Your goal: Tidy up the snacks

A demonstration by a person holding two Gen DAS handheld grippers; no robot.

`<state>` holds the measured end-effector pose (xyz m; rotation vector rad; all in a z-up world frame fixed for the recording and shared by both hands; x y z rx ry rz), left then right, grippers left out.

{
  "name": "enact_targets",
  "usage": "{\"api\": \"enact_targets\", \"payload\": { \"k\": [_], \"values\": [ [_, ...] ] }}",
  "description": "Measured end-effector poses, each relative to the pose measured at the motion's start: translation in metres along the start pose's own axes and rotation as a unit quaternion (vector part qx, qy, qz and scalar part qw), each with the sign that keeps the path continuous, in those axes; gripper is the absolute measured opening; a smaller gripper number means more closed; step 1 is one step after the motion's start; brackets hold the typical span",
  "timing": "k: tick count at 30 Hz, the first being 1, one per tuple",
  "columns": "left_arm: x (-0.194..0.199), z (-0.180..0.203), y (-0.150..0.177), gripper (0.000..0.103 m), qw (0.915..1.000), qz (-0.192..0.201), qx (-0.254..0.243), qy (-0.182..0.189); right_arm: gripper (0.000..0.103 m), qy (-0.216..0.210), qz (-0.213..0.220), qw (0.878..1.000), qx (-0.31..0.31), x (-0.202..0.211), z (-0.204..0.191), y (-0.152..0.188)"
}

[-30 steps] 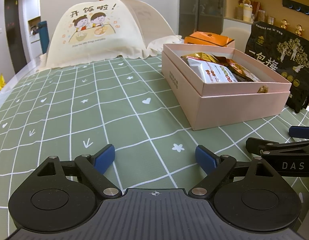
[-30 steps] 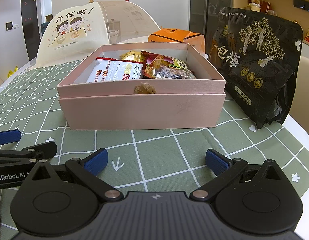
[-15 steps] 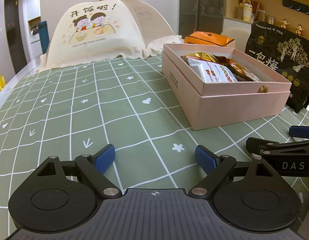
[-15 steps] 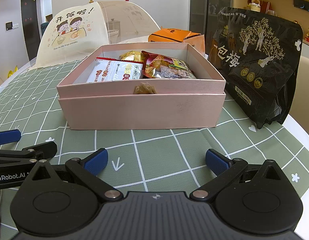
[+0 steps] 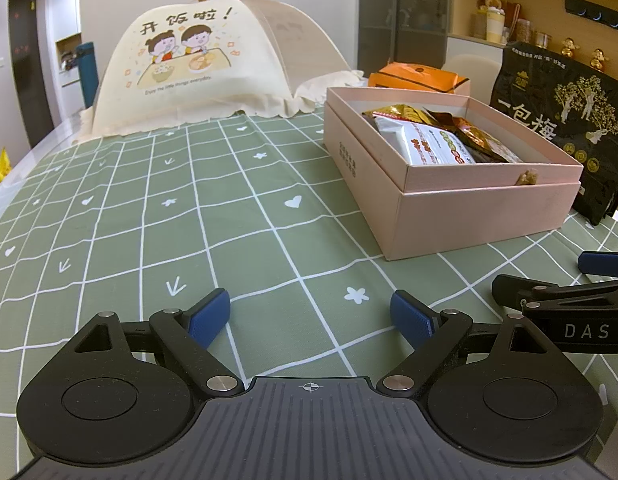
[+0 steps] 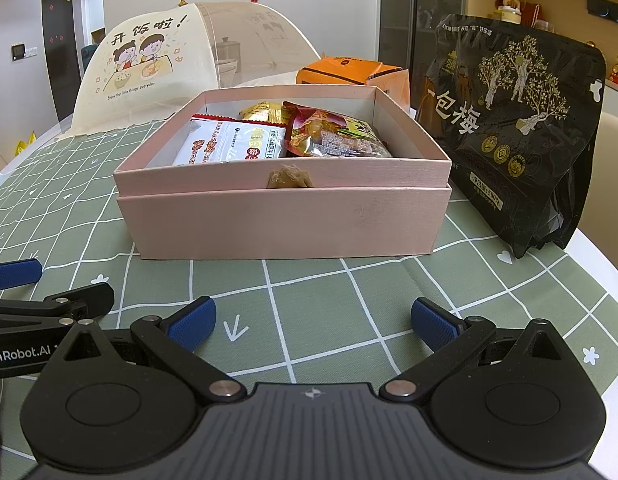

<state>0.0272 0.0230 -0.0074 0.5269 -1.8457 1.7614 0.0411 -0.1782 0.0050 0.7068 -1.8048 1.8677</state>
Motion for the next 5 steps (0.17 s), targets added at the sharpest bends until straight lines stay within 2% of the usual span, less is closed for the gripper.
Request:
{"api": "enact_targets", "payload": {
  "k": [5],
  "values": [
    [-0.0001,-0.0007,0.0001,0.092,1.0,0.0,0.0,0.001,0.103,0.0,0.0,1.0,0.0,0.0,0.0,0.0]
  ]
}}
Point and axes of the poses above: each gripper's, at about its wrist camera, not at the fingertips, and x roughly against the way its jaws point, z to its right, y to its underside, the point moved 2 cm from there along -x, roughly the way its jaws point, and after that the axes turned 1 degree about z, right-handed, at the moved point
